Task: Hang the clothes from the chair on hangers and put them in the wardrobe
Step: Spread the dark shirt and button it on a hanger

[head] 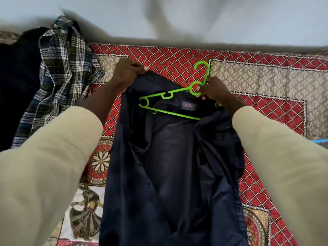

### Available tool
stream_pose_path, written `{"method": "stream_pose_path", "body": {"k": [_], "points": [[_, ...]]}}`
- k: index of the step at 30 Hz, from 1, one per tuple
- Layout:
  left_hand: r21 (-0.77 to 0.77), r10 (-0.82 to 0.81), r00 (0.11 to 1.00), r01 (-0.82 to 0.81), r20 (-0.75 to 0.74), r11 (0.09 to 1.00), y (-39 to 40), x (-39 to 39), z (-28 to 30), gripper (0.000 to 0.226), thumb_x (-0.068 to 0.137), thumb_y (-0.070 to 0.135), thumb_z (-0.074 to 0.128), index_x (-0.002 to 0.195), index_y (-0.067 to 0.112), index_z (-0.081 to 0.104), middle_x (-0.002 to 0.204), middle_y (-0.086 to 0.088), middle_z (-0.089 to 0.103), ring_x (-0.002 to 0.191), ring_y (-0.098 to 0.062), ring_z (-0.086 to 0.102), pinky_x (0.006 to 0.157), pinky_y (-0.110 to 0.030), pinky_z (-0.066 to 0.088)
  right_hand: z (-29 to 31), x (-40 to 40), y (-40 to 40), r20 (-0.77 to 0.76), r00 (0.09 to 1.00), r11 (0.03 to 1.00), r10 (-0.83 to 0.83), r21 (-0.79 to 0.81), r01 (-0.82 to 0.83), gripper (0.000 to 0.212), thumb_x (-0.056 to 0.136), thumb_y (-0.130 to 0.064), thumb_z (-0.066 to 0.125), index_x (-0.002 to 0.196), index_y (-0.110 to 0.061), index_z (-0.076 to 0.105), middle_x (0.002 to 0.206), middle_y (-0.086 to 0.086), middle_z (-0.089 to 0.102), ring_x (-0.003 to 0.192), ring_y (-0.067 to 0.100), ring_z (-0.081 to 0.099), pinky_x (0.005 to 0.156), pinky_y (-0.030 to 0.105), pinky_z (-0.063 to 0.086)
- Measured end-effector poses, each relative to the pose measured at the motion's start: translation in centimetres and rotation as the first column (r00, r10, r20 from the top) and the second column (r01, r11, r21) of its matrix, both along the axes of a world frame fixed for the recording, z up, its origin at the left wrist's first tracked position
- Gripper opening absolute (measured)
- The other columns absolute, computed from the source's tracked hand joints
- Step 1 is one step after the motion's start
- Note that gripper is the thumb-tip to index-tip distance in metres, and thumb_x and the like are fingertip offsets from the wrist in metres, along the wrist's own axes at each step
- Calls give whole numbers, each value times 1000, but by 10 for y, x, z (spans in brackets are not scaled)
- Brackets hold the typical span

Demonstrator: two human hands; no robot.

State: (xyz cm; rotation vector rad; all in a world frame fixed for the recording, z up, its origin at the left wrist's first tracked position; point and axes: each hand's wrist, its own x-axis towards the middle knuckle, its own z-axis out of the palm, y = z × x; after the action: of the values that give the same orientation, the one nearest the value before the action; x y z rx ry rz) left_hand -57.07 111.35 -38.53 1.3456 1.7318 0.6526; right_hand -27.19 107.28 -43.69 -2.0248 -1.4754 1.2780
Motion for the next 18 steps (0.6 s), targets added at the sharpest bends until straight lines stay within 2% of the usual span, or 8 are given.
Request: {"method": "stream_pose_path", "body": {"k": [3, 5, 7, 9, 11, 13, 15, 18], "points": [[7, 3, 1000, -3, 14, 1000, -9, 15, 22, 20, 76, 28, 81, 65, 20, 66, 60, 1, 63, 51, -5, 53, 56, -23, 43, -15, -10, -2, 77, 986, 989, -146, 22, 145, 28, 92, -10, 52, 116, 3, 58, 111, 22, 64, 81, 25, 63, 74, 32, 58], [-138, 25, 994, -10, 108, 990, -28, 33, 33, 20, 76, 14, 81, 70, 10, 63, 52, 4, 63, 44, -5, 58, 47, -20, 46, -18, -16, -2, 127, 970, 978, -207, 61, 200, 27, 93, -12, 50, 114, 2, 59, 115, 22, 63, 103, 33, 62, 89, 36, 52], [-283, -41, 990, 78, 134, 956, -56, 57, 31, 23, 73, 11, 83, 85, -1, 67, 67, -6, 71, 58, -16, 67, 56, -30, 57, -16, -25, 1, 165, 959, 972, -230, 86, 218, 27, 96, -13, 47, 117, 1, 59, 119, 21, 61, 111, 33, 58, 88, 32, 46], [-240, -172, 978, 197, 122, 951, -81, 83, 14, 23, 75, 10, 79, 93, 2, 67, 83, -12, 71, 72, -20, 64, 73, -41, 57, -14, -40, 7, 167, 966, 976, -196, 124, 176, 28, 97, -15, 49, 116, 2, 59, 119, 23, 61, 110, 35, 58, 83, 35, 43], [-185, -296, 938, 328, 181, 926, -103, 104, -7, 29, 84, -1, 67, 111, 7, 61, 88, -6, 66, 79, -14, 58, 77, -34, 48, -13, -58, 9, 143, 974, 974, -174, 167, 150, 25, 97, -16, 53, 112, 3, 59, 115, 22, 63, 106, 34, 59, 73, 36, 35], [-234, -275, 888, 375, 369, 897, -120, 111, -26, 60, 91, -10, 54, 146, 4, 36, 123, -14, 62, 110, -15, 58, 90, -27, 45, -15, -66, 7, 98, 983, 977, -156, 159, 139, 25, 96, -14, 55, 113, 3, 57, 115, 21, 63, 104, 32, 58, 67, 32, 29], [-214, -259, 870, 373, 419, 903, -135, 103, -39, 72, 94, -15, 46, 154, 5, 14, 149, -18, 40, 140, -21, 39, 104, -21, 36, -13, -61, -2, 81, 984, 974, -160, 175, 144, 31, 95, -12, 54, 124, 0, 55, 125, 18, 61, 115, 31, 56, 79, 32, 36], [-149, -116, 900, 194, 421, 970, -159, 72, -52, 63, 95, -10, 51, 151, 6, 27, 137, -18, 52, 126, -20, 52, 108, -28, 40, -4, -46, -40, 102, 955, 904, -280, 364, 226, 33, 94, -10, 52, 125, -5, 59, 125, 15, 62, 116, 31, 55, 93, 31, 40]]}}
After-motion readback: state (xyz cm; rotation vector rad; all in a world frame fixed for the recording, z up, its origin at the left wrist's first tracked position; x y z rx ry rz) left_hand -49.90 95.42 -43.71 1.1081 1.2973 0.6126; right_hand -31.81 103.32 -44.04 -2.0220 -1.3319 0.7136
